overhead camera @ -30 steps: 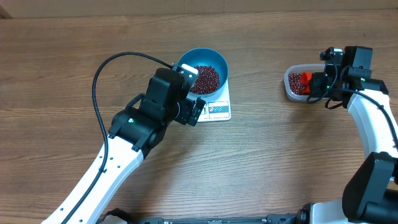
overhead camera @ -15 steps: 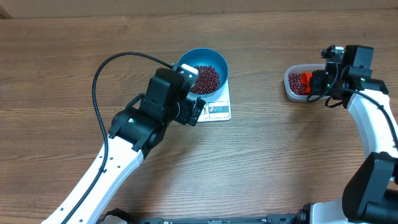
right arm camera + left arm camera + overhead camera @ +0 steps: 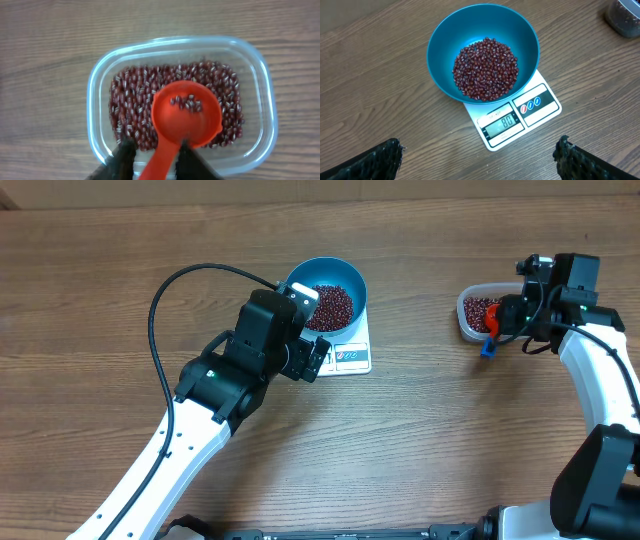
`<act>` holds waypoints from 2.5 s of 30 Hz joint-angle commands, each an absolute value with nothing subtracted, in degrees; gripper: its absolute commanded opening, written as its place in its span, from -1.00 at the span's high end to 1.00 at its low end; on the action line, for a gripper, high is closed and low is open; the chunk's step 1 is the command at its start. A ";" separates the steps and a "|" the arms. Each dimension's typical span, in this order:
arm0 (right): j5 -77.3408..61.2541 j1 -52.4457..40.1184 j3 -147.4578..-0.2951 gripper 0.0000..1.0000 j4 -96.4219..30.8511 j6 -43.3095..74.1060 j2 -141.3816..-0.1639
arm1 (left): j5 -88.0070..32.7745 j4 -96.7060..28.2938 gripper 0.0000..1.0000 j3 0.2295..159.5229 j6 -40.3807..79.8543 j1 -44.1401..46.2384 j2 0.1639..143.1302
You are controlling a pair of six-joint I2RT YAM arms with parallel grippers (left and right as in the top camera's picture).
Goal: Scoop item into bowl and weigh 150g on scale
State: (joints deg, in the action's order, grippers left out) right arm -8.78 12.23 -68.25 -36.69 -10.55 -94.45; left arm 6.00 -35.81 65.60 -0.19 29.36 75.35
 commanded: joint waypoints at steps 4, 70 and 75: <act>-9.15 12.43 -68.58 -0.41 -40.71 -6.52 -94.65 | 5.50 -35.79 -0.99 65.73 -0.67 29.26 74.24; -3.27 12.58 -60.71 -1.00 -43.18 13.72 -94.65 | 5.50 -35.79 -0.99 65.73 -0.67 29.26 74.24; -0.19 12.62 -60.71 -1.00 -43.29 13.72 -94.63 | 5.50 -35.79 -0.99 65.73 -0.67 29.26 74.24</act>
State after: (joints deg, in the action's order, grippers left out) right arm -3.92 12.34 -60.93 -43.53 12.97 -94.45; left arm 6.00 -35.81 65.60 -0.19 29.36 75.33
